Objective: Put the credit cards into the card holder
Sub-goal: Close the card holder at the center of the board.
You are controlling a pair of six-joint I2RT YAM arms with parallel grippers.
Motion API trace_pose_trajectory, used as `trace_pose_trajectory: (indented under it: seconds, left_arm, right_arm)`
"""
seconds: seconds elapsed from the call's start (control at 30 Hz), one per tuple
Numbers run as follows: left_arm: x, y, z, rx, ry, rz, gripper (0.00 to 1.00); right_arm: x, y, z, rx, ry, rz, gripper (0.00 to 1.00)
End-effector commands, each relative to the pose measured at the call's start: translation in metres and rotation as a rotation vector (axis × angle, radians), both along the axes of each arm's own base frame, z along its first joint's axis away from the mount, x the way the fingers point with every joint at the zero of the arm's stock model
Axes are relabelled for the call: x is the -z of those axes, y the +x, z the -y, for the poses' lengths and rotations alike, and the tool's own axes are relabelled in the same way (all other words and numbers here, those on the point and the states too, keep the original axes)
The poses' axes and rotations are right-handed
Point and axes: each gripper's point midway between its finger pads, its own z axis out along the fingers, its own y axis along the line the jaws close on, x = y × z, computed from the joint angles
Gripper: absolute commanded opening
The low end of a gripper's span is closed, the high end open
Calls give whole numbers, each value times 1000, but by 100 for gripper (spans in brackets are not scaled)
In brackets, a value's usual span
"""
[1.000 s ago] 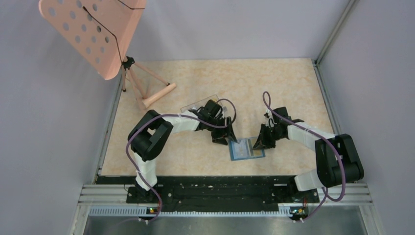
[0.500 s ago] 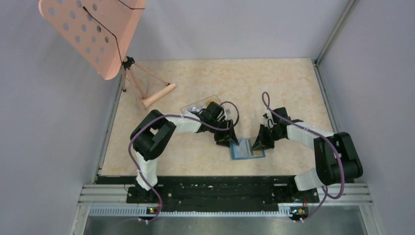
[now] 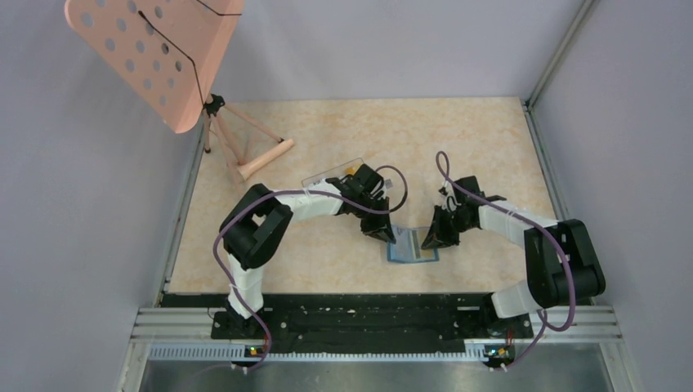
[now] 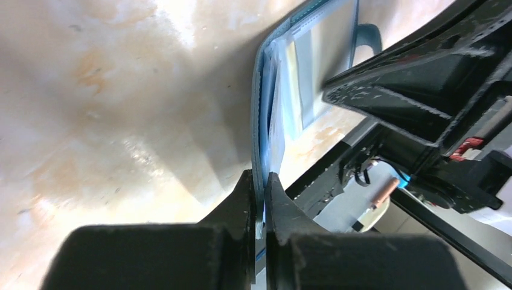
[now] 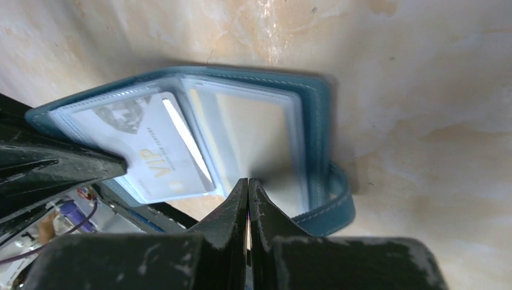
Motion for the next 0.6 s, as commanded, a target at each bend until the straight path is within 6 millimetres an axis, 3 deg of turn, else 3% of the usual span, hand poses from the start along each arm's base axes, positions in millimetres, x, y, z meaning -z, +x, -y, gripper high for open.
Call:
trace_pose_trajectory:
  seconds: [0.0,0.23,0.37,0.47,0.57]
  left_arm:
    - [-8,2,-32,19,175,61,0]
    - [-16,-5,-65,59,342,76,0]
    - [-21,-9,-77,85,408,59,0]
    - [-27,-12,-67,103,366,25,4]
    - [-33,-13,-44,96,258,-19,24]
  right_arm:
    - [-3,13,14,-15,-104,55,0]
    - [-8,18,14,-30,-141,83,0]
    - [-5,16,0,-67,-114,81,0]
    - [0,10,-17,-93,-55,62,0]
    - [8,2,-26,-95,-19,32,0]
